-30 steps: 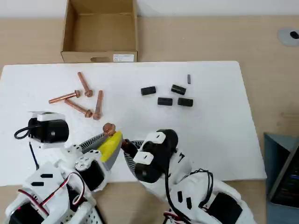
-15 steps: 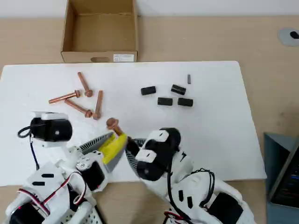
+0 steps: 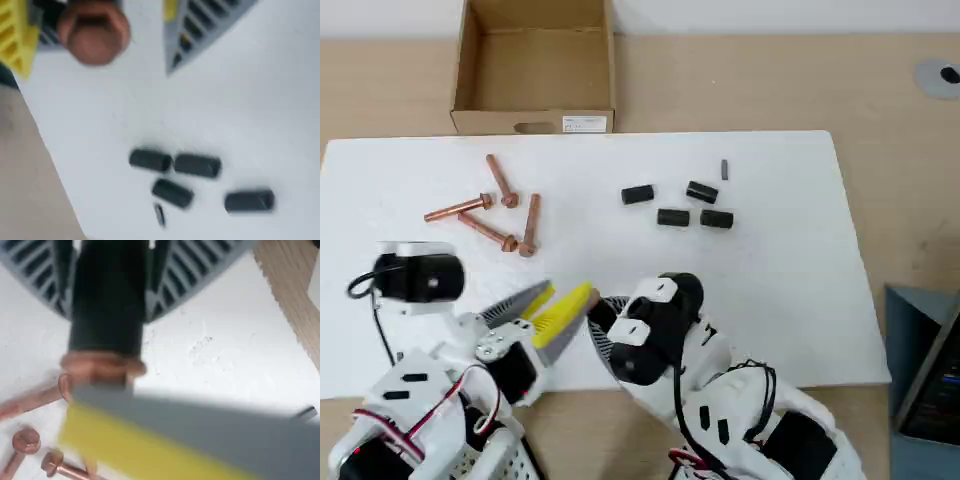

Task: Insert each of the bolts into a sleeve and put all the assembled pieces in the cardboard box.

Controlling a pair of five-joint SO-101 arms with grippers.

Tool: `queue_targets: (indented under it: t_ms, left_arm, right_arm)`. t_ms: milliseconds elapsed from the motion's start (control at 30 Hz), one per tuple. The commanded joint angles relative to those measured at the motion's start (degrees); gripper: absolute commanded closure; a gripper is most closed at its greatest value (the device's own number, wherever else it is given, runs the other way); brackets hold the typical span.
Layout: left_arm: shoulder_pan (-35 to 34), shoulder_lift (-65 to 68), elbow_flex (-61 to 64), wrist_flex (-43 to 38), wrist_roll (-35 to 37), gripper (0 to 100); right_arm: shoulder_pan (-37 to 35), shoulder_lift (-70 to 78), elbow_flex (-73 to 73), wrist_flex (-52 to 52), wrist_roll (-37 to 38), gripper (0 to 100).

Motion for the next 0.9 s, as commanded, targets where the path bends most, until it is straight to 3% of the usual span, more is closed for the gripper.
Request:
queue_targets:
  t_ms: [0, 100, 233, 433, 667, 867]
  left_arm:
    - [-3.5, 0.3, -4.7, -0.1, -2.9, 81]
    - [-6.5, 0.2, -5.7, -0.1, -5.3, 84]
    - [-10.5, 0.0, -6.1, -0.1, -10.5, 100]
    - [-20.2, 0.0, -4.1, -0.1, -17.8, 100]
    - [-30.7, 0.0, 12.4, -0.3, -23.8, 100]
    - [-34.7, 0.0, 25.6, -8.4, -25.8, 100]
  right_arm:
    - [0.8, -3.4, 0.0, -1.8, -0.1, 98.9]
    - [0.8, -3.4, 0.1, -1.8, -0.1, 98.9]
    - [0.9, -3.4, 0.0, -1.5, -0.1, 98.9]
    - [8.6, -3.0, 0.0, -1.8, -0.4, 98.9]
    - [17.8, -2.3, 0.0, -1.4, -0.2, 98.9]
    - [20.8, 9.1, -5.8, -1.8, -0.1, 98.9]
